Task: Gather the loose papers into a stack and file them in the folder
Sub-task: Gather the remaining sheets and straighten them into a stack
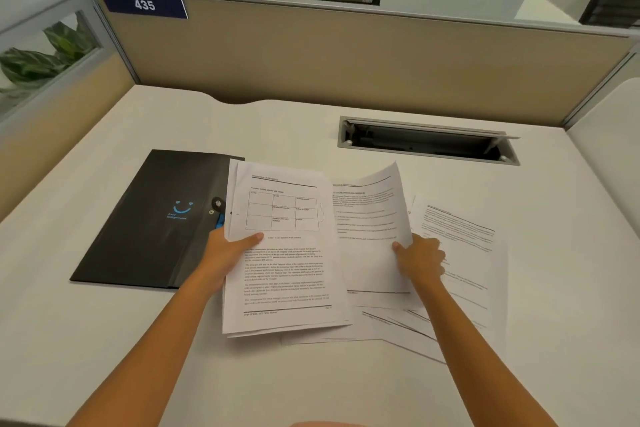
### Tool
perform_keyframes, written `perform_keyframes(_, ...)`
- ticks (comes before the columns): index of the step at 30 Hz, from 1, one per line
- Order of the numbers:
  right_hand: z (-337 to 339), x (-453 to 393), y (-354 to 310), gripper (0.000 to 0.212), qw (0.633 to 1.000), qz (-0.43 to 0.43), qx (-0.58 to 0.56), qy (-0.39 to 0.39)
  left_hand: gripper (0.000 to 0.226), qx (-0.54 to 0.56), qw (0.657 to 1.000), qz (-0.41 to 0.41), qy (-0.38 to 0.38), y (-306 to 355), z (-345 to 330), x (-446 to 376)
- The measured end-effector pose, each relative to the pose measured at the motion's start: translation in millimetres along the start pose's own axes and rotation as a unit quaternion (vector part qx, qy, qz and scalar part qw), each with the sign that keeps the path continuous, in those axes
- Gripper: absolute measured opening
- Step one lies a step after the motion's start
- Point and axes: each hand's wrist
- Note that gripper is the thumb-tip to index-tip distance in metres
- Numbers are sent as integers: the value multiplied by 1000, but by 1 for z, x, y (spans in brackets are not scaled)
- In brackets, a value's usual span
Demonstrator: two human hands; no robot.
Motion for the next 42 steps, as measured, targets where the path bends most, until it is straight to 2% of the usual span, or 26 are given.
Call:
perform_keyframes(7, 6, 5, 6, 59, 989, 16, -144, -27, 36, 5, 1000, -7, -4, -5, -2, 8)
perform_keyframes(9, 7, 4, 7, 55, 985, 21, -168, -32, 33, 2, 1000, -5, 0, -4, -2, 9)
perform_keyframes(11, 11, 2, 9, 43, 986, 49, -156, -32, 32, 2, 1000, -4, -2, -4, -2, 10)
perform_keyframes(13, 18, 0, 12, 34, 983, 80, -162, -17, 34, 4, 1000, -1, -4, -5, -1, 11)
perform_keyframes(18, 52, -12, 26, 28, 965, 109, -233, 50, 36, -4, 1000, 5, 0, -8, -5, 10)
perform_keyframes(25, 82, -27, 47, 33, 937, 115, -308, 114, 37, -4, 1000, 16, -16, -9, -15, 7)
perform_keyframes(29, 67, -21, 41, 37, 938, 134, -316, 50, 37, -18, 999, 27, -26, -9, -17, 4)
perform_keyframes(35, 5, 6, 24, 30, 946, 154, -282, -51, 36, -24, 999, 43, -4, -10, -23, 6)
perform_keyframes(38, -20, 18, 15, 35, 946, 160, -264, -99, 35, -16, 998, 61, 1, -10, -24, 8)
perform_keyframes(42, -38, 33, 1, 39, 945, 176, -237, -141, 45, -3, 997, 72, 8, -9, -28, 11)
Point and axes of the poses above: each hand's wrist, its own x-axis away from the middle knuckle, its own z-axis out of the back of the hand, y = z × x, and after that the axes turned 2 degrees about -x, right-handed
